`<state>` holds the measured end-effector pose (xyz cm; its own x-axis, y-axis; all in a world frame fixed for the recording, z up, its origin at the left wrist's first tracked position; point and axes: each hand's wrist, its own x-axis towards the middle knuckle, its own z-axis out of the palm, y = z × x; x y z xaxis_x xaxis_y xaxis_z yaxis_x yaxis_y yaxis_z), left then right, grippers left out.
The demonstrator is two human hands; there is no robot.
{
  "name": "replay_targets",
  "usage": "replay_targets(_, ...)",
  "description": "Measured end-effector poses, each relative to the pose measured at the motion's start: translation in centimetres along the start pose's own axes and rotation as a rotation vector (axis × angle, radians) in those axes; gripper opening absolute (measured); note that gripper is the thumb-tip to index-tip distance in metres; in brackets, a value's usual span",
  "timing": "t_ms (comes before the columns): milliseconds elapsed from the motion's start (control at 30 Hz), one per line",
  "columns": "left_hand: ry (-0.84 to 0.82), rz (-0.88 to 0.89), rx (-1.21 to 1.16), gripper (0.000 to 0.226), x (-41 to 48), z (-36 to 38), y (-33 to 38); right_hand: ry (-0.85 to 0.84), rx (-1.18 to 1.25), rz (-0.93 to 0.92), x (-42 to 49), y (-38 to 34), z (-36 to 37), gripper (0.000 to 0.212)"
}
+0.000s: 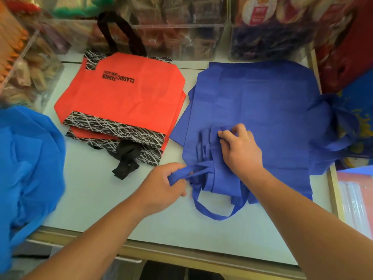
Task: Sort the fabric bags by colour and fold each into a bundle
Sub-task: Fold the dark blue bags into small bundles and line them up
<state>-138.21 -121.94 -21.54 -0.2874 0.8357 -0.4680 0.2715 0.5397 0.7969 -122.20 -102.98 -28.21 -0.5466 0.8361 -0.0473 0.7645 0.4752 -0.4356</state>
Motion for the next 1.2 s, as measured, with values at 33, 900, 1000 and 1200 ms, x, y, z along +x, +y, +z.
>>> replay_targets(33, 0.013, 0.001, -0.035, 0.027, -0.3, -0.5, 0.3, -0.006, -0.038, -0.014, 0.0, -0.2, 0.1, 0.023)
replay_targets(900, 0.101, 0.373, 0.961, 0.063, 5.1, 8.7, -4.2, -0.168, 0.34, 0.101, 3.2, 2.2, -2.1, 0.044)
replay_targets(1000, 0.134, 0.344, 0.975, 0.062, 5.4, 9.0, -4.6, -0.27, 0.478, 0.301, 4.0, 1.8, -2.2, 0.048)
replay_targets(1200, 0.052, 0.371, 0.95, 0.065, 5.6, 8.7, -5.1, -0.275, 0.664, 0.354, 4.8, 0.4, -2.5, 0.012)
